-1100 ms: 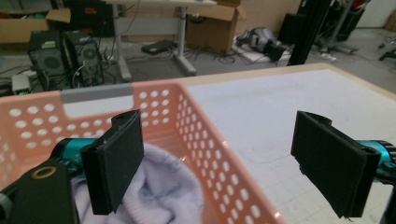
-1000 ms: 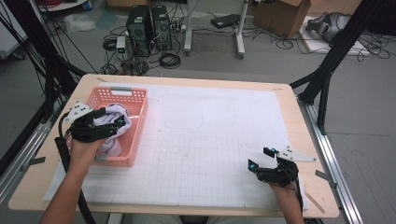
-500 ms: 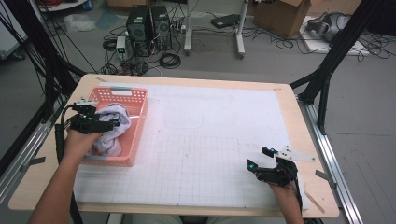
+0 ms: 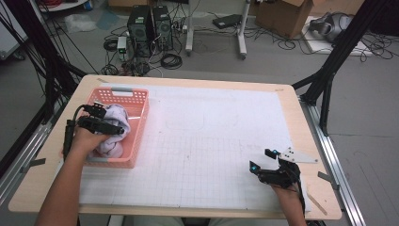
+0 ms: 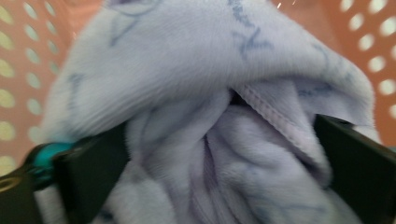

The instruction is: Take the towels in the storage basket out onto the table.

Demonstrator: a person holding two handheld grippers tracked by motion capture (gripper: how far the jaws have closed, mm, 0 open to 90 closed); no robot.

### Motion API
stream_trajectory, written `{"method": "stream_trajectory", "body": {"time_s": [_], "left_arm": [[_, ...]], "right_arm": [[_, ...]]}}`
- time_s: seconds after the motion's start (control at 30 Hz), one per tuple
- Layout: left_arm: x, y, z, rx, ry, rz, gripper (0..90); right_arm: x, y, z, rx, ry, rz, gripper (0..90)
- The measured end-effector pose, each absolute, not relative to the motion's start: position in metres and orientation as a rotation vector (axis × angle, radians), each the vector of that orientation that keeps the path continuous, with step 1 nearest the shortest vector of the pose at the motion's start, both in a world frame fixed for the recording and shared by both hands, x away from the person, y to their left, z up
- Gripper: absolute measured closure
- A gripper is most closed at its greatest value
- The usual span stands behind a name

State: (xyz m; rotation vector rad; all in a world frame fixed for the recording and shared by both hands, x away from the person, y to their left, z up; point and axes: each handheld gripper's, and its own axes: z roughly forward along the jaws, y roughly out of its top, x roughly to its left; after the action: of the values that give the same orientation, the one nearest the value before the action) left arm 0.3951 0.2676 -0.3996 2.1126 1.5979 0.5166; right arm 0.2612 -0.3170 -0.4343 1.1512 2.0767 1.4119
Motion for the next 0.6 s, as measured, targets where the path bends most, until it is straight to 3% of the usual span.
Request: {"method": "stream_trajectory", "body": {"time_s": [0.23, 0.43, 0.5, 0.6], "left_arm": [[0.4, 0.263, -0.411, 2.161, 1.6, 0.522, 1.7], [0.401, 0.255, -0.416, 2.216, 1.609, 0.612, 6.6], [0.4, 0.254, -0.416, 2.21, 1.607, 0.597, 12.9], [0.399, 0.258, -0.413, 2.191, 1.605, 0.561, 35.4]], "right_arm": [[0.262, -0.319, -0.435, 1.142, 2.079, 1.406, 14.7], [0.262, -0.318, -0.436, 1.149, 2.088, 1.395, 14.9], [0.261, -0.319, -0.436, 1.156, 2.088, 1.395, 14.9], [0.261, -0.321, -0.435, 1.161, 2.083, 1.401, 14.9]]}}
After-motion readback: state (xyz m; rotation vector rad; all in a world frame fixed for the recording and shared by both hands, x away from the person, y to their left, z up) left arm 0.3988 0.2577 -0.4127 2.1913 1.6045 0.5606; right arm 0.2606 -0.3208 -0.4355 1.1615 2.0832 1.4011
